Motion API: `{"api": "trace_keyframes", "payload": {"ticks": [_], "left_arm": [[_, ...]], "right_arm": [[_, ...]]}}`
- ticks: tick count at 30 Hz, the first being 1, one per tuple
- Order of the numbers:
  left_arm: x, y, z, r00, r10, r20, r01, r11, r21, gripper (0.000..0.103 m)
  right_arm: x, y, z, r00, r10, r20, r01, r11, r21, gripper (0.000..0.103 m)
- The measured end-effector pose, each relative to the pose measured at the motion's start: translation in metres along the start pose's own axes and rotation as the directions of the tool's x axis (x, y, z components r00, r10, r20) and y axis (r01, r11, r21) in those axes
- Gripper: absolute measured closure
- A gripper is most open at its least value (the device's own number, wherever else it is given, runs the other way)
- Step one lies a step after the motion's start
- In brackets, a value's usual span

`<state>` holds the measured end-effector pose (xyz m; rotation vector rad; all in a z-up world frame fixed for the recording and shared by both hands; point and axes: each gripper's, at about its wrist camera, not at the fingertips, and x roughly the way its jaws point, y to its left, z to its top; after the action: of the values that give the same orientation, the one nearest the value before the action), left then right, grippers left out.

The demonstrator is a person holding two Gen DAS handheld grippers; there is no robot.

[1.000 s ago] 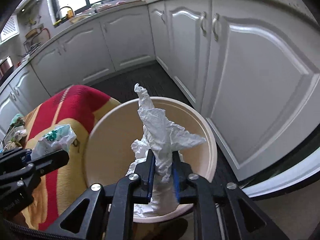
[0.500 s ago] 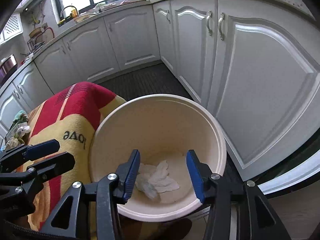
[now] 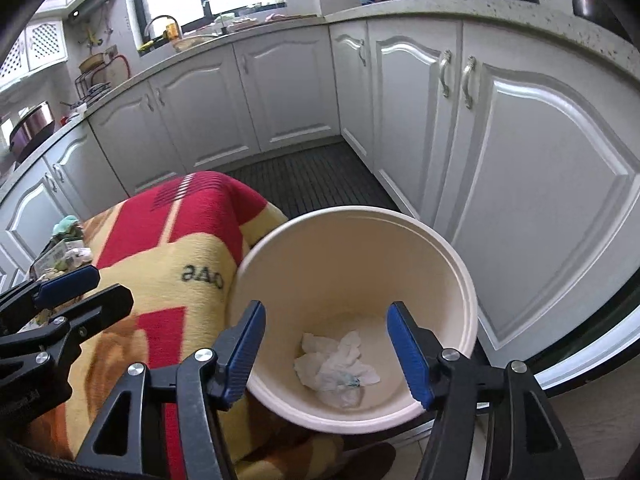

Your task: Collect trash

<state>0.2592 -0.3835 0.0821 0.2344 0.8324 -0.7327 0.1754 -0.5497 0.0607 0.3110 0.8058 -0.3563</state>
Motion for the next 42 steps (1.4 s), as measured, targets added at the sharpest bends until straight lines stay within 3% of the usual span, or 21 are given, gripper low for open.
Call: {"api": "trace_keyframes", "payload": {"ticks": [13, 21, 35, 42], "left_arm": [[-0.065, 0.054, -0.022, 0.990, 0.111, 0.088, -0.105, 0.992, -0.069, 0.044], [-0.095, 0.100, -0.044, 0.981, 0.169, 0.092, -0.156, 0.979, -0.129, 0.039], [-0.140, 0.213, -0.100, 0.957, 0.288, 0.037, -0.270, 0.928, -0.256, 0.035], [-0.149, 0.273, -0.107, 0.956, 0.294, 0.019, -0.271, 0.903, -0.335, 0.035]], "right_arm": [[-0.029, 0.074, 0.002, 0.995, 0.083, 0.056, -0.078, 0.994, -0.079, 0.036], [-0.039, 0.123, -0.001, 0.989, 0.131, 0.066, -0.120, 0.981, -0.151, 0.031], [-0.026, 0.191, -0.007, 0.974, 0.227, -0.004, -0.222, 0.949, -0.226, 0.031], [0.003, 0.228, -0.006, 0.947, 0.310, -0.089, -0.322, 0.919, -0.229, 0.031]]}}
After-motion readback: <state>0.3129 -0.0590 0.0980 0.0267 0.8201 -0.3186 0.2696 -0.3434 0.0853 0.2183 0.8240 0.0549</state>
